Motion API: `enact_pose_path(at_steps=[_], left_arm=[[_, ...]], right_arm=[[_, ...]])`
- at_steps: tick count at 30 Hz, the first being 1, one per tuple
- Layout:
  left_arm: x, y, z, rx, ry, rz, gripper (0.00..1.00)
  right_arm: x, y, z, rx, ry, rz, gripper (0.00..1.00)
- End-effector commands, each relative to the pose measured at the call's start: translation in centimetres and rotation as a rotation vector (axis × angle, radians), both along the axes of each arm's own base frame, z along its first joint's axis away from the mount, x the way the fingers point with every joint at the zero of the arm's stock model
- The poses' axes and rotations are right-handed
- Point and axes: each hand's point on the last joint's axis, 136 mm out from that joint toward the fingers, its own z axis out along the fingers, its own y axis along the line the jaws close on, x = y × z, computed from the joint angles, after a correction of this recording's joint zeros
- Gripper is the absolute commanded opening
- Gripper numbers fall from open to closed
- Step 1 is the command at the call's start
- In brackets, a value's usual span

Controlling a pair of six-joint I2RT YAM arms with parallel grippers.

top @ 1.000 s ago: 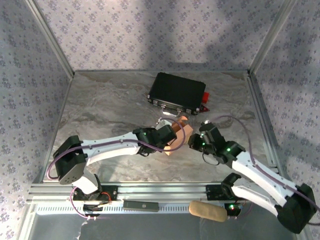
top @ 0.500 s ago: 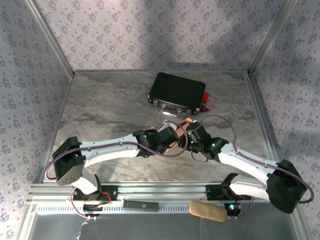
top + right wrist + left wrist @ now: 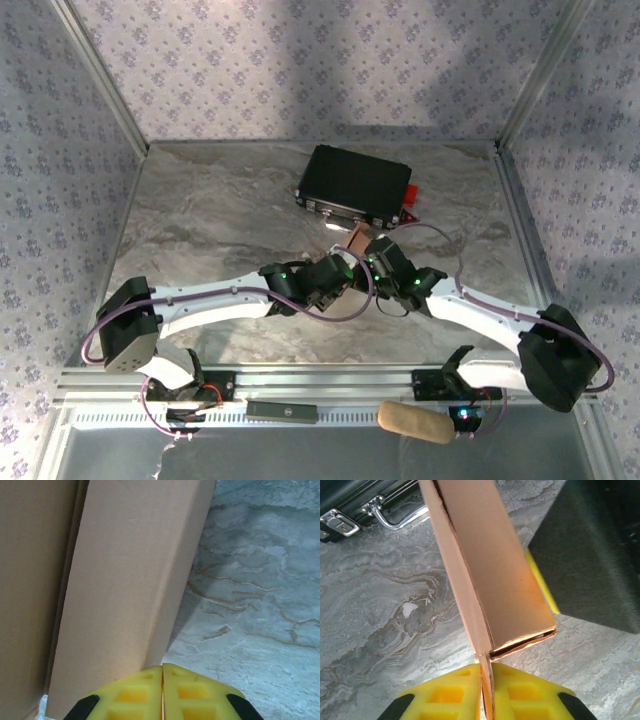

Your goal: Fold the paper box

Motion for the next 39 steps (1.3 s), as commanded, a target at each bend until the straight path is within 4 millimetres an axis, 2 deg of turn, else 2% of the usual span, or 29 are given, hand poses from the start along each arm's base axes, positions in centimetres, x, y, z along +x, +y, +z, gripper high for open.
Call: enact_pose_path(at_steps=[1, 6, 15, 22, 29, 39], left_arm=[[0.1, 0.1, 0.5, -0.063, 0.024, 0.006, 0.15], [0.4, 0.2, 0.0, -0.106, 0.057, 0.009, 0.17], [1.3, 0.8, 0.3, -0.163, 0.071, 0.033, 0.41], [3.0, 1.6, 0.8, -0.178, 0.072, 0.081, 0.53], [4.6, 1.5, 0.9, -0.166, 0.089, 0.096, 0.54], [4.9, 0.0, 0.4, -0.160, 0.102, 0.045, 0.54]], right_arm=[[1.1, 1.4, 1.8, 0.038, -0.054, 0.029, 0.11], [2.1, 2.1, 2.4, 0.060, -0.075, 0.043, 0.11], [3.4, 3.7, 2.6, 0.083, -0.060, 0.063, 0.11], [3.5, 3.9, 2.0, 0.092, -0.048, 0.065, 0.11], [3.8, 4.0, 2.1, 0.108, -0.044, 0.070, 0.11], [4.7, 3.4, 2.2, 0.130, -0.040, 0.061, 0.09]])
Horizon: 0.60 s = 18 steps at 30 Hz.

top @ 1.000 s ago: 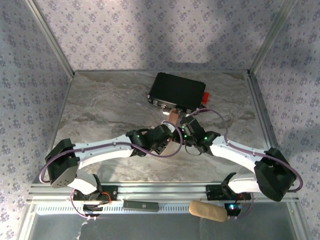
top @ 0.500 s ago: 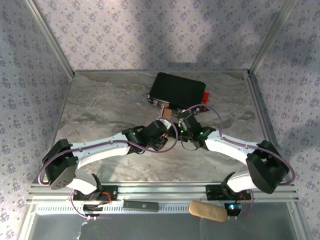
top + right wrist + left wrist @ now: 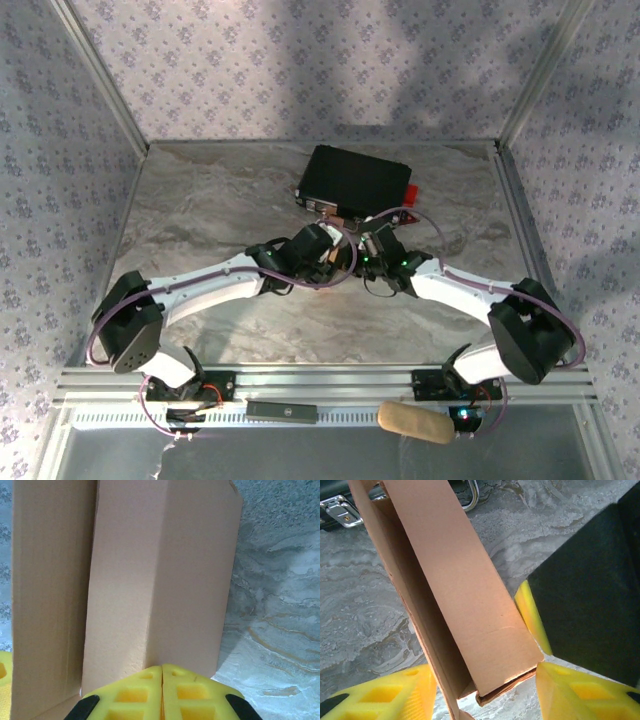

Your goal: Fold the paper box

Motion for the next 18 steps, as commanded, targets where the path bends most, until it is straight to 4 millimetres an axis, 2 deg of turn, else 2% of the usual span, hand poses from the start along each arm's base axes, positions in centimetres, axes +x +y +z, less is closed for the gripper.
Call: enact_pose_path(at_steps=[1, 6, 14, 18], left_arm=[[0.4, -1.2, 0.6, -0.011, -0.002, -0.034, 0.54], [0.3, -1.9, -0.1, 0.035, -0.008, -0.054, 0.54], [0.5, -2.8, -0.9, 0.047, -0.014, -0.055, 0.54], [0.8, -2.7, -1.4, 0.079, -0.019, -0.043, 0.53]], right_arm=[[0.9, 0.2, 1.0, 0.024, -0.027, 0.012, 0.08], [1.5, -0.4, 0.8, 0.055, -0.017, -0.002, 0.00], [2.2, 0.4, 0.2, 0.098, 0.018, 0.020, 0.00], [2.0, 0.9, 1.0, 0.127, 0.008, 0.038, 0.00]])
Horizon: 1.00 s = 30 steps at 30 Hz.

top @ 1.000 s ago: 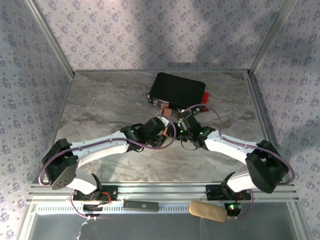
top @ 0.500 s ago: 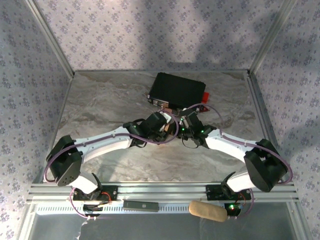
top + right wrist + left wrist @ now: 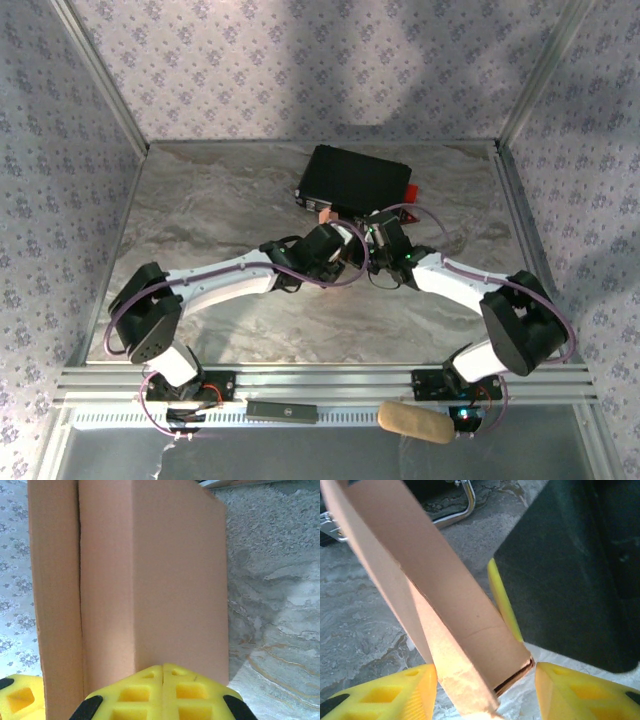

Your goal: Fold the paper box

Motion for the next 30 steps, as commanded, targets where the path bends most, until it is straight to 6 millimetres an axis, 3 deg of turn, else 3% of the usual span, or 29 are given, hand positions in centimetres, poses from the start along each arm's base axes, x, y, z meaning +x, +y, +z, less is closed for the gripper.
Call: enact_pose_path(at_steps=[1, 8, 14, 24, 30], left_arm=[[-0.4, -1.0, -0.7, 0.024, 0.010, -0.030, 0.54], [0.0, -0.3, -1.3, 0.061, -0.010, 0.001, 0.51], [0.1, 0.1, -2.0, 0.091, -0.010, 0.006, 0.42], [-1.3, 1.1, -1.4, 0.101, 0.030, -0.102, 0.35], [-2.9, 2.5, -0.6, 0.110, 0.056, -0.204, 0.32]], right_arm=[[-0.2, 1.5, 1.5, 0.056, -0.017, 0.053, 0.00], [-0.4, 1.1, 1.6, 0.064, 0.005, 0.050, 0.00], [-0.2, -0.4, 2.2, 0.040, -0.005, 0.015, 0.00], [0.6, -6.3, 5.2, -0.177, -0.128, -0.037, 0.22], [2.5, -7.9, 6.1, -0.337, -0.213, 0.070, 0.36]])
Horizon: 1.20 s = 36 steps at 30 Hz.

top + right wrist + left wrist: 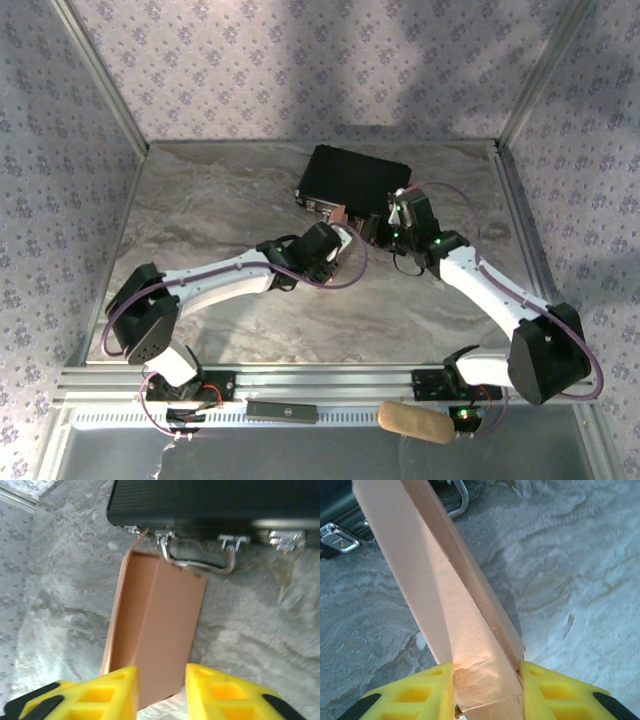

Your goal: Fold the paper box

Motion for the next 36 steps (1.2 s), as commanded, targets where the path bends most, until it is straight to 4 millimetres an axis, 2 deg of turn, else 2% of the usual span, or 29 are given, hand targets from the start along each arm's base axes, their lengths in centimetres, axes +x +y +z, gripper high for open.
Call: enact_pose_path(at_steps=[1, 6, 10, 14, 20, 25, 32, 36], left_arm=[[-2.6, 1.6, -0.6, 0.068, 0.076, -0.109, 0.32], [-4.6, 2.5, -0.4, 0.090, 0.098, -0.231, 0.31], [-6.1, 3.2, -0.5, 0.117, 0.102, -0.317, 0.31], [-6.8, 3.6, -0.7, 0.149, 0.078, -0.371, 0.33], [-7.8, 2.9, -0.9, 0.199, 0.042, -0.451, 0.40], [-7.5, 2.2, -1.0, 0.207, 0.029, -0.467, 0.45], [-6.7, 1.4, -0.4, 0.190, 0.034, -0.421, 0.52], [-6.5, 1.0, 0.0, 0.165, 0.040, -0.385, 0.57]], right_arm=[[0.3, -0.9, -0.1, -0.164, -0.047, 0.109, 0.39], [1.1, -0.4, 0.5, -0.273, -0.111, 0.213, 0.48], [1.4, -0.4, -0.4, -0.350, -0.106, 0.242, 0.48], [0.8, -0.3, -1.7, -0.303, -0.083, 0.212, 0.48], [-1.5, -1.1, -2.8, -0.156, 0.002, 0.074, 0.47], [-2.8, -1.8, -3.5, -0.064, 0.059, -0.022, 0.43], [-1.7, -0.9, -2.7, -0.025, 0.038, -0.002, 0.43], [-1.0, -1.3, -2.7, -0.064, 0.029, 0.018, 0.43]])
